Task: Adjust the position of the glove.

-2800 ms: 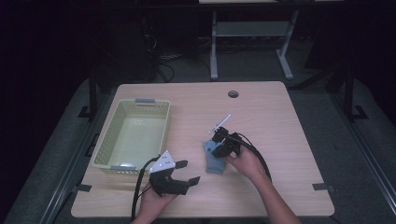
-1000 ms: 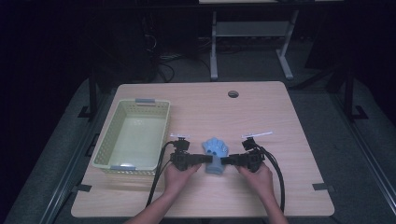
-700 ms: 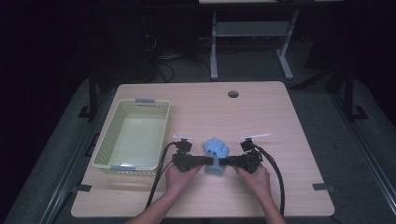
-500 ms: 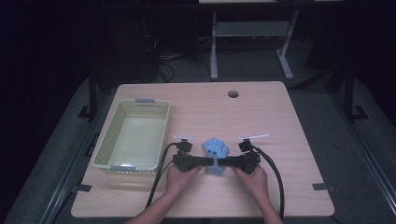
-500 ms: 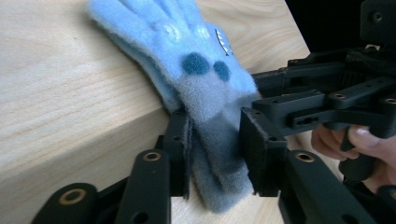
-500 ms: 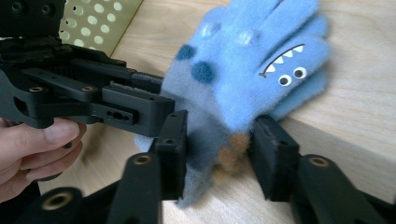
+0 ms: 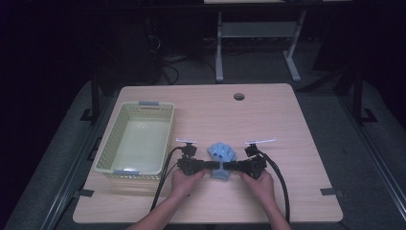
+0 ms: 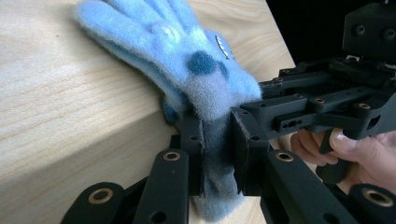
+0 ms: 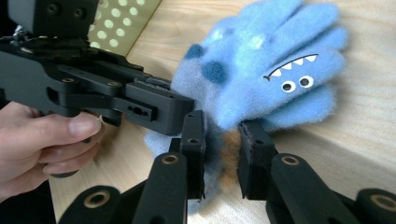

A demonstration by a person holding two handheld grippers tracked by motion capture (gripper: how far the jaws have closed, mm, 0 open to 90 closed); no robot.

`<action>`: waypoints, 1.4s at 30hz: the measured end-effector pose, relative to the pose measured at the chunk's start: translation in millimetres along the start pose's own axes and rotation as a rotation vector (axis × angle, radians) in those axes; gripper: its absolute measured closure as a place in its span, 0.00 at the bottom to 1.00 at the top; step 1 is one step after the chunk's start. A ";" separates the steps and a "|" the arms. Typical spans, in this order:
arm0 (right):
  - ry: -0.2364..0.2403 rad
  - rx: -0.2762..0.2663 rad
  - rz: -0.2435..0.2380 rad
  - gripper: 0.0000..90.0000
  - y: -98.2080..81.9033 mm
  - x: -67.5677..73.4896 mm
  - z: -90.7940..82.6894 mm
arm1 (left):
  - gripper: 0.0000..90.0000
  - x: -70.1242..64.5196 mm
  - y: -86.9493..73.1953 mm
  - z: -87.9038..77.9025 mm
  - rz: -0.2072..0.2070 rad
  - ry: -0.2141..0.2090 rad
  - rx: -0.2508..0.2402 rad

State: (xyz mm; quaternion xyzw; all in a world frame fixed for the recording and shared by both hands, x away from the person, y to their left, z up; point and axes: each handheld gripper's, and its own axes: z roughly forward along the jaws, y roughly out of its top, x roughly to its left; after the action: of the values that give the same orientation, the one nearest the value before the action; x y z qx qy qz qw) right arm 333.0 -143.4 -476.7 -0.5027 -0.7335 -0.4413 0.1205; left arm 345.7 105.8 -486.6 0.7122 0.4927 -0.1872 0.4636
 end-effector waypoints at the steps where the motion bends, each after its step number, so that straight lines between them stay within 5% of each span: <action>1: 0.000 -0.001 -0.005 0.84 0.4 -0.1 -1.3 | 0.86 -0.4 -0.1 0.4 0.003 -0.005 0.000; 22: -0.028 -0.025 -0.084 0.86 14.3 24.5 -19.1 | 0.86 -18.2 9.2 -17.7 0.079 -0.056 -0.047; 42: 0.019 -0.068 -0.156 0.86 39.8 59.3 -33.0 | 0.85 -37.6 25.7 -57.0 0.165 -0.084 -0.084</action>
State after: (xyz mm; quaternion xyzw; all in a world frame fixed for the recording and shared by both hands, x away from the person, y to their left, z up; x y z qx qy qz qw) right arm 330.2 -127.1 -399.8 -0.4435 -0.7541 -0.4785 0.0755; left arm 340.7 131.9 -418.7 0.7218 0.4199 -0.1573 0.5273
